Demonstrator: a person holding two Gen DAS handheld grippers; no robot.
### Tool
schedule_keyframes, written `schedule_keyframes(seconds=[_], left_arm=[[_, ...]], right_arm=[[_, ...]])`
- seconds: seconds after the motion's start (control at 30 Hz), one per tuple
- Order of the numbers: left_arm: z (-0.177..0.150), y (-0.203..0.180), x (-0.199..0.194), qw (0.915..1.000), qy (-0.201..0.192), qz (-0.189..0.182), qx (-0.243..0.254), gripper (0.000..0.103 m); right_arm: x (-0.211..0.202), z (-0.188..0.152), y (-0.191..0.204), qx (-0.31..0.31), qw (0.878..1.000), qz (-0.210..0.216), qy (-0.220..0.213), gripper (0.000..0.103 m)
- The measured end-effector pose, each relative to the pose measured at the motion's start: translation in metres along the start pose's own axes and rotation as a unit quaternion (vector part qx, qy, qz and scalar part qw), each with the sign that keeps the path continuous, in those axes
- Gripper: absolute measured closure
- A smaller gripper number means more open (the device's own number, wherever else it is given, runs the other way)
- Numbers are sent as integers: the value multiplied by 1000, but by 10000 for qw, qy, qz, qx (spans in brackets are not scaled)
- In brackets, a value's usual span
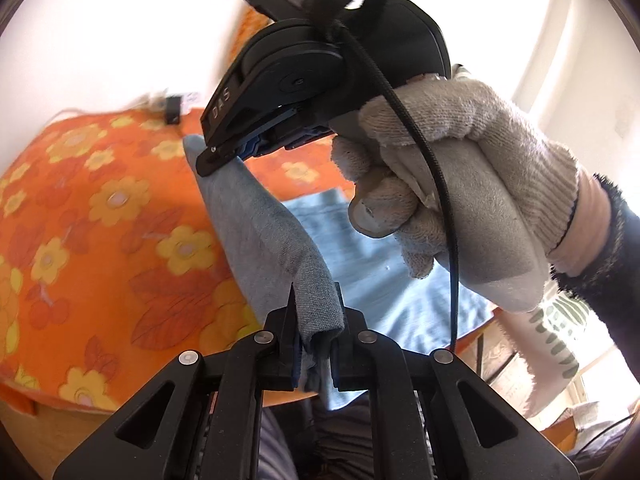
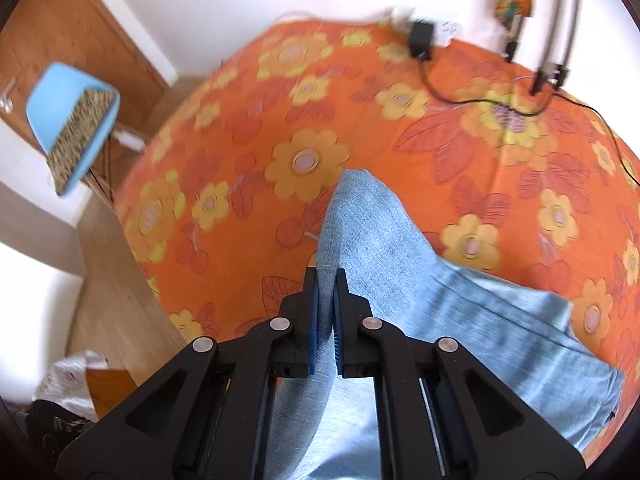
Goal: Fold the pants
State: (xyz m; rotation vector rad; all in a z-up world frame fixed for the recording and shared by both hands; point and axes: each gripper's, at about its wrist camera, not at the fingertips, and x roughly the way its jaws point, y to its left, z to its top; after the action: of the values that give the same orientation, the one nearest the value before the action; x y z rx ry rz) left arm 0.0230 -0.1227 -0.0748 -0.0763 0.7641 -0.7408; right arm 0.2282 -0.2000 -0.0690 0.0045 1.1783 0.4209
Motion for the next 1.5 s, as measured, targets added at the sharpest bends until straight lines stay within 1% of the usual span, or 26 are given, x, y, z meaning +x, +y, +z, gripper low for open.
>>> schedule_keyframes(seconds=[0.2, 0.4, 0.6, 0.77, 0.83, 0.9, 1.03, 1.1, 1.17, 1.3, 1.5], left_arm=[[22, -38, 5, 9986, -64, -314, 421, 94], [35, -87, 25, 9936, -24, -663, 920, 94], [36, -142, 59, 9838, 187, -1024, 1460, 94], [28, -187, 93, 9734, 466, -1296, 1830, 94], [23, -200, 105, 9700, 576, -1361, 1931, 94], [18, -212, 120, 9661, 733, -1394, 2047, 94], [0, -229, 149, 9582, 1131, -1333, 2266, 94], [-5, -233, 161, 9555, 1282, -1282, 2326, 94], [-10, -236, 170, 9540, 1384, -1232, 2359, 94], [-14, -238, 182, 9536, 1510, -1196, 2313, 94], [-14, -237, 195, 9524, 1610, -1194, 2298, 94]], right_arm=[[-60, -15, -37, 375, 9976, 150, -566, 97], [-112, -43, -91, 843, 9911, 76, -1030, 97], [-154, -88, -158, 1435, 9800, -90, -1375, 98], [-175, -131, -213, 1894, 9698, -257, -1517, 98], [-178, -149, -234, 2011, 9665, -364, -1551, 98], [-177, -166, -258, 2270, 9604, -271, -1593, 98], [-164, -196, -294, 2631, 9518, -216, -1564, 98], [-156, -206, -305, 2723, 9497, -220, -1531, 98], [-148, -214, -315, 2789, 9483, -211, -1502, 98], [-134, -224, -331, 2902, 9455, -128, -1472, 98], [-126, -232, -338, 2955, 9445, -139, -1426, 98]])
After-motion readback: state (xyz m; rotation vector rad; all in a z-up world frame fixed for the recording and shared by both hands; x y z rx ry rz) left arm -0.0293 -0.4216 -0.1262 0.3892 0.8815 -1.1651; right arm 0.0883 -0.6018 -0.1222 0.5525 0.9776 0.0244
